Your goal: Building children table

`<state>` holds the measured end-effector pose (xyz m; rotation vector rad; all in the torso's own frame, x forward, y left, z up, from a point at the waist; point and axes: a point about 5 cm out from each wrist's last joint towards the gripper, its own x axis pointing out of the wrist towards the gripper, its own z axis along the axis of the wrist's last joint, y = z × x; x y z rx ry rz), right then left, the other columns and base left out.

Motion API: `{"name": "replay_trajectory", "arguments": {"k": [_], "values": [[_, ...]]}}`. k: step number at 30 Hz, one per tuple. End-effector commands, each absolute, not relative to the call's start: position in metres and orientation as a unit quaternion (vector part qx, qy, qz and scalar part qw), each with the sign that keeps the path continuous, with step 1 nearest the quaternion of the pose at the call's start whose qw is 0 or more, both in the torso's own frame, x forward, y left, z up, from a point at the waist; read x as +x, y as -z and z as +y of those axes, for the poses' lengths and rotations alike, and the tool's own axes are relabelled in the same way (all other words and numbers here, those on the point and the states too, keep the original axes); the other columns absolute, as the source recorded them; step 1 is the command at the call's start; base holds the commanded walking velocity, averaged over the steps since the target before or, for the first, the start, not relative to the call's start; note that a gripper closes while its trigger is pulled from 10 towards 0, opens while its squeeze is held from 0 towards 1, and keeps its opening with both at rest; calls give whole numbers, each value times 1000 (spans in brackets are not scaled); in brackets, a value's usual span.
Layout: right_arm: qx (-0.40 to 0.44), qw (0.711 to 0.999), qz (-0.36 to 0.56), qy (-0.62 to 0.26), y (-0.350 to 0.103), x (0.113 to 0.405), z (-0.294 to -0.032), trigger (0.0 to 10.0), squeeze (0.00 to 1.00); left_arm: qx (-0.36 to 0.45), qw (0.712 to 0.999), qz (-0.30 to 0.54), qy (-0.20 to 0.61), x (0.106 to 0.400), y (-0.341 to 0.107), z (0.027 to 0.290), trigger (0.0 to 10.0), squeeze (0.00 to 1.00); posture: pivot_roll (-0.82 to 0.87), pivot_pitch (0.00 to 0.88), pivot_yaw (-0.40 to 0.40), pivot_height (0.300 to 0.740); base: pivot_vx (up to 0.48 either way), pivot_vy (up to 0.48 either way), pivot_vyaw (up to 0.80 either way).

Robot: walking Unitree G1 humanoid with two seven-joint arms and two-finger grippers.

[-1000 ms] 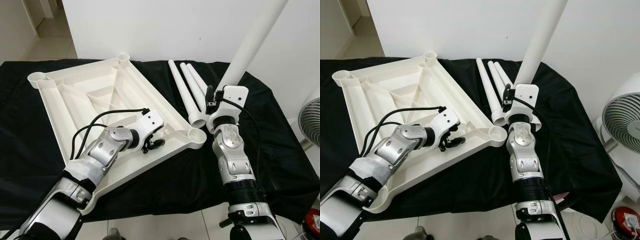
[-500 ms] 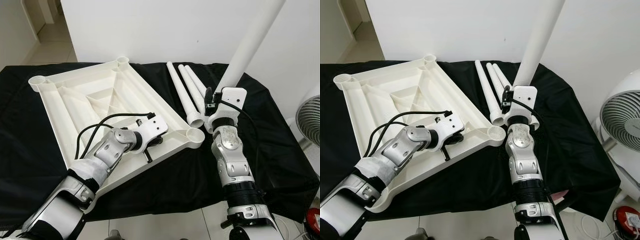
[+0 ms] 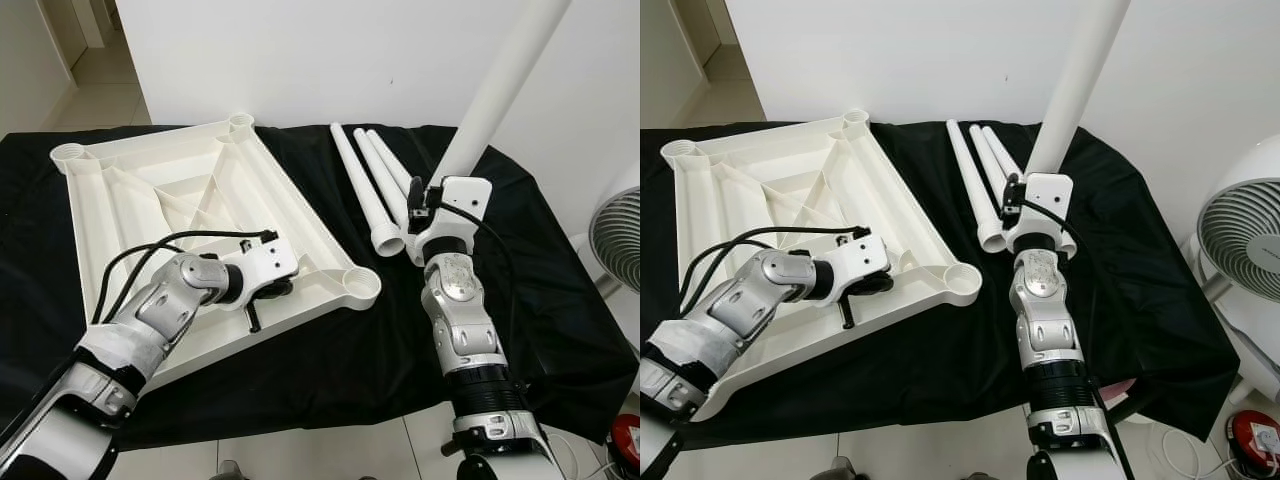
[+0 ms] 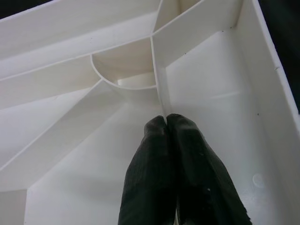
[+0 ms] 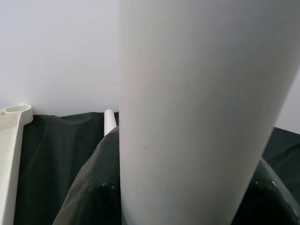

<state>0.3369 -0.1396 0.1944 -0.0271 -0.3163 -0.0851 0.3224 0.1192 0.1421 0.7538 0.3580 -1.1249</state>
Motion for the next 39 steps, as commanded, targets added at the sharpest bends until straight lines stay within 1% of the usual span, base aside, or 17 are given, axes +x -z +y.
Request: {"name": "replay_trajectory", "arguments": {"k": [1, 3, 9, 10, 12, 13, 18, 19, 22, 26, 27, 28, 29, 32, 34, 38, 39], "values": [[-13, 987, -156, 40, -195, 336, -139, 10000, 0, 366, 754, 168, 519, 320, -143, 128, 0, 0, 21, 24, -10, 740, 0, 0, 0], [-15, 987, -154, 34, -194, 336, -138, 10000, 0, 374, 749, 178, 518, 319, -143, 138, 0, 0, 20, 25, -13, 740, 0, 0, 0], [-16, 988, -151, 29, -193, 336, -137, 10000, 0, 381, 747, 192, 509, 318, -143, 151, 0, 0, 20, 25, -13, 740, 0, 0, 0], [-16, 988, -150, 27, -193, 337, -137, 10000, 0, 383, 749, 194, 505, 319, -143, 155, 2745, 0, 24, 24, -14, 740, 0, 0, 0], [-16, 988, -150, 27, -193, 337, -137, 10000, 0, 383, 749, 194, 505, 319, -143, 155, 2745, 0, 24, 24, -14, 740, 0, 0, 0], [-16, 989, -148, 24, -192, 337, -136, 10000, 0, 382, 752, 193, 502, 319, -145, 156, 10000, 0, 25, 24, -17, 740, 0, 0, 0], [-16, 989, -147, 18, -191, 337, -133, 10000, 0, 370, 755, 184, 510, 319, -149, 153, 10000, 0, 24, 23, -18, 740, 0, 0, 0], [-17, 989, -146, 16, -191, 337, -133, 10000, 0, 355, 758, 187, 514, 318, -151, 153, 10000, 1000, 24, 23, -18, 740, 0, 0, 0], [-18, 989, -146, 13, -191, 337, -133, 10000, 0, 342, 760, 187, 520, 318, -153, 153, 10000, 1000, 20, 25, -24, 740, 0, 0, 0], [-19, 989, -144, 6, -190, 337, -132, 10000, 0, 327, 774, 167, 517, 320, -162, 151, 10000, 1000, 18, 25, -28, 740, 0, 0, 0], [-20, 989, -144, -1, -189, 336, -130, 10000, 0, 302, 787, 153, 515, 322, -168, 149, 10000, 0, 18, 25, -28, 740, 0, 0, 0], [-22, 989, -143, -7, -189, 336, -129, 10000, 0, 284, 796, 145, 515, 323, -171, 147, 10000, 0, 18, 25, -28, 740, 0, 0, 0], [-22, 989, -143, -7, -189, 336, -129, 10000, 0, 284, 796, 145, 515, 323, -171, 147, 10000, 0, 18, 25, -28, 740, 0, 0, 0], [-23, 990, -135, -45, -186, 334, -121, 10000, 0, 202, 836, 88, 502, 327, -185, 135, 10000, 0, 10, 28, -33, 740, 0, 0, 0], [-23, 990, -135, -45, -186, 334, -121, 10000, 0, 202, 836, 88, 502, 327, -185, 135, 10000, 0, 10, 28, -33, 740, 0, 0, 0], [-29, 987, -133, -80, -185, 331, -113, 10000, 0, 140, 880, 35, 453, 332, -189, 122, 10000, 0, 13, 27, -42, 740, 0, 0, 0], [-29, 987, -133, -80, -185, 331, -113, 10000, 0, 140, 880, 35, 453, 332, -189, 122, 10000, 0, 13, 27, -42, 740, 0, 0, 0]]}}
